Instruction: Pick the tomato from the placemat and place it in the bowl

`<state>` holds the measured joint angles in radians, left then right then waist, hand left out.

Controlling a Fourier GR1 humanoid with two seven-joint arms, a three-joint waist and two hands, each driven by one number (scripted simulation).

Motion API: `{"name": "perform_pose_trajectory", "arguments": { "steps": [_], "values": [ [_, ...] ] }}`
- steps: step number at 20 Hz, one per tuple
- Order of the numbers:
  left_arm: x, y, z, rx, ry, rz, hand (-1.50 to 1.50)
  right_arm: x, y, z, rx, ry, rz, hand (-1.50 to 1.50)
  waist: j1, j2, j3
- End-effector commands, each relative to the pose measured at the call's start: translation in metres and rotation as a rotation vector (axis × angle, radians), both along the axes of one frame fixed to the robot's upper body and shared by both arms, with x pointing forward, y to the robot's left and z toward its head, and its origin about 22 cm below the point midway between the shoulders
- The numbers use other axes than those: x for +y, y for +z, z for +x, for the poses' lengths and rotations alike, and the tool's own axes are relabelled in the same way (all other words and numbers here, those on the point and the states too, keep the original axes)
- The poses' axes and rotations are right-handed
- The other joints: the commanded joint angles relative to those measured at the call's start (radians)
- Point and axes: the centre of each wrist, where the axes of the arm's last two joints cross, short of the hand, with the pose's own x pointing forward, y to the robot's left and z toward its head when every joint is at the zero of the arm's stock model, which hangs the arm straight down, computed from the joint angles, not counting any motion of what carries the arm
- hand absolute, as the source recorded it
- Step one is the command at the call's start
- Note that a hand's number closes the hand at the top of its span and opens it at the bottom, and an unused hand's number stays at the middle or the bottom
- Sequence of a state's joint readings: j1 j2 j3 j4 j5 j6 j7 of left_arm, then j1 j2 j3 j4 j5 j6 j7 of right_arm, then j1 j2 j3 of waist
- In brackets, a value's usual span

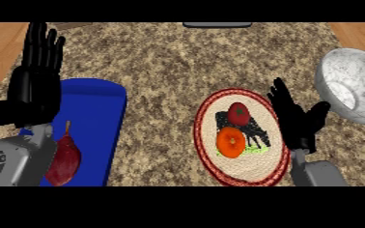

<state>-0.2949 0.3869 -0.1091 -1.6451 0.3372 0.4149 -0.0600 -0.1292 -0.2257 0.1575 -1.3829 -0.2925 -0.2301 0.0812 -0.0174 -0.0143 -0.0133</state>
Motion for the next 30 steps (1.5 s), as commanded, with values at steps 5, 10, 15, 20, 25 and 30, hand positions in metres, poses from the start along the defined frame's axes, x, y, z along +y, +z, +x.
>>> {"name": "perform_pose_trajectory", "arguments": {
  "steps": [5, 10, 15, 20, 25, 30],
  "values": [
    [0.026, -0.022, -0.003, 0.157, 0.063, 0.248, 0.0, -0.026, 0.046, 0.027, -0.37, 0.395, 0.211, 1.5, 0.03, 0.025, 0.024],
    [0.034, -0.038, -0.004, 0.276, 0.03, 0.309, 0.0, -0.122, 0.018, 0.022, -0.486, 0.008, 0.051, -1.5, 0.028, 0.035, 0.021],
    [0.019, -0.04, -0.009, 0.274, 0.047, 0.316, 0.0, -0.159, 0.015, 0.007, -0.61, 0.325, -0.083, -1.5, 0.033, 0.024, 0.018],
    [0.019, -0.032, -0.01, 0.285, 0.029, 0.335, 0.0, -0.182, 0.062, 0.027, -0.542, 0.459, -0.335, -1.5, 0.03, 0.016, 0.014],
    [0.012, -0.034, -0.001, 0.287, 0.037, 0.33, 0.0, -0.138, 0.094, 0.055, -0.453, 0.583, -0.618, -1.5, 0.033, 0.014, 0.012],
    [0.012, -0.035, 0.005, 0.287, 0.038, 0.328, 0.0, -0.103, 0.125, 0.073, -0.357, 0.706, -0.742, -1.5, 0.025, 0.015, 0.012]
  ]
}}
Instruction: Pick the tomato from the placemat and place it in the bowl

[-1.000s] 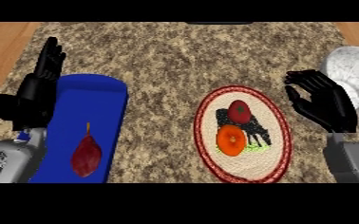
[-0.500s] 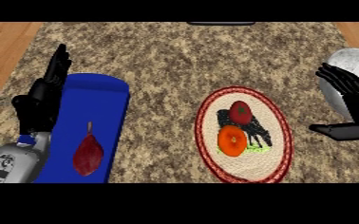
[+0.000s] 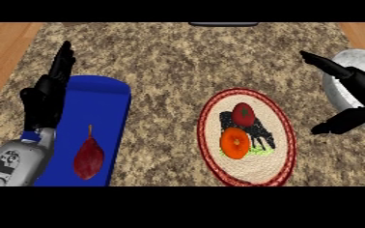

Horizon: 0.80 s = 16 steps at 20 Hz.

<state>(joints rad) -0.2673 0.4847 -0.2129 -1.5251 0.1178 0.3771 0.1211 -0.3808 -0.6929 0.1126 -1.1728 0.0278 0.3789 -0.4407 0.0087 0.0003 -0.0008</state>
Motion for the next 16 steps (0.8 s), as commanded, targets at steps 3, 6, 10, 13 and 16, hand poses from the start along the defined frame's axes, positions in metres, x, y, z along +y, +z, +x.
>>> {"name": "perform_pose_trajectory", "arguments": {
  "steps": [3, 6, 10, 13, 16],
  "values": [
    [-0.01, 0.005, 0.002, 0.012, -0.001, 0.022, 0.0, 0.056, 0.018, 0.021, 0.074, 0.101, -0.19, -1.5, -0.002, 0.0, 0.0],
    [0.002, 0.004, -0.005, -0.001, 0.0, 0.014, 0.0, 0.069, 0.0, 0.016, 0.128, 0.139, -0.217, -1.5, -0.003, 0.0, 0.001],
    [0.002, -0.001, 0.007, 0.011, 0.008, -0.002, 0.0, 0.104, -0.006, 0.025, 0.169, 0.204, -0.285, -1.5, -0.003, 0.002, 0.001],
    [-0.012, 0.005, -0.005, 0.005, -0.024, 0.008, 0.0, 0.092, -0.003, 0.026, 0.187, 0.205, -0.367, -1.5, -0.001, 0.0, 0.001],
    [0.003, -0.013, -0.004, 0.01, 0.027, 0.01, 0.0, 0.116, -0.018, 0.01, 0.222, 0.191, -0.437, -1.5, -0.01, -0.001, 0.0]
  ]
}}
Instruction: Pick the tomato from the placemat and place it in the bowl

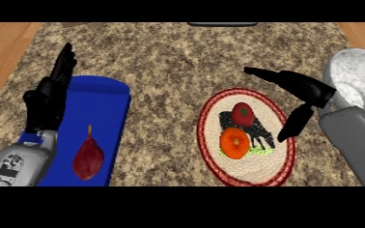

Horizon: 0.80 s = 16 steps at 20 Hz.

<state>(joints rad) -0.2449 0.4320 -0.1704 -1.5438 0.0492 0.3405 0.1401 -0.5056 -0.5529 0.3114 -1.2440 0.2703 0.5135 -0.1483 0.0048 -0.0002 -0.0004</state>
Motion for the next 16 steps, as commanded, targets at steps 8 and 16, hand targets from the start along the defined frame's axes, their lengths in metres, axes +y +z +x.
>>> {"name": "perform_pose_trajectory", "arguments": {
  "steps": [8, 16],
  "values": [
    [0.008, -0.013, 0.001, 0.013, 0.001, -0.011, 0.0, 0.02, -0.046, 0.004, 0.064, -0.039, -0.188, -1.5, 0.0, 0.002, 0.0],
    [0.011, -0.007, -0.013, -0.017, -0.005, 0.0, 0.0, 0.044, -0.054, 0.019, 0.079, -0.026, -0.168, -1.5, 0.001, 0.001, 0.0]
  ]
}}
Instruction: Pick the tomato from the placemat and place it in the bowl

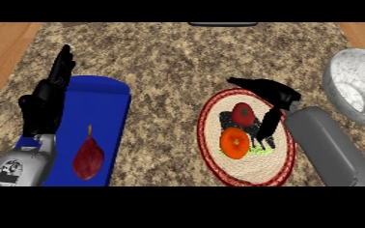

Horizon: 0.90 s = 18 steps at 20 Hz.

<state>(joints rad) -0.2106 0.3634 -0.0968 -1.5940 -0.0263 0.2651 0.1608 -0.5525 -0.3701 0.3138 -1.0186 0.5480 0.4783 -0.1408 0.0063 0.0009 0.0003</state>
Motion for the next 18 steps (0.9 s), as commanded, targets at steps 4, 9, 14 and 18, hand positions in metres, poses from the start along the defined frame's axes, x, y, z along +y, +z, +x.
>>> {"name": "perform_pose_trajectory", "arguments": {
  "steps": [4, 9, 14, 18],
  "values": [
    [-0.001, 0.002, -0.013, 0.021, -0.003, -0.002, 0.0, 0.014, -0.038, 0.001, 0.025, 0.007, -0.008, -1.5, 0.004, 0.0, 0.0],
    [0.004, -0.006, -0.001, 0.013, 0.001, -0.007, 0.0, 0.014, -0.032, 0.004, -0.016, 0.108, -0.055, 1.5, -0.001, 0.0, 0.0],
    [0.014, 0.016, 0.002, -0.011, 0.01, -0.006, 0.0, 0.026, -0.049, 0.006, -0.099, 0.101, -0.014, 1.5, 0.002, 0.001, 0.0],
    [-0.013, 0.014, 0.012, 0.007, 0.013, 0.008, 0.0, 0.018, -0.051, 0.01, -0.095, 0.095, 0.018, 1.5, 0.0, 0.001, 0.0]
  ]
}}
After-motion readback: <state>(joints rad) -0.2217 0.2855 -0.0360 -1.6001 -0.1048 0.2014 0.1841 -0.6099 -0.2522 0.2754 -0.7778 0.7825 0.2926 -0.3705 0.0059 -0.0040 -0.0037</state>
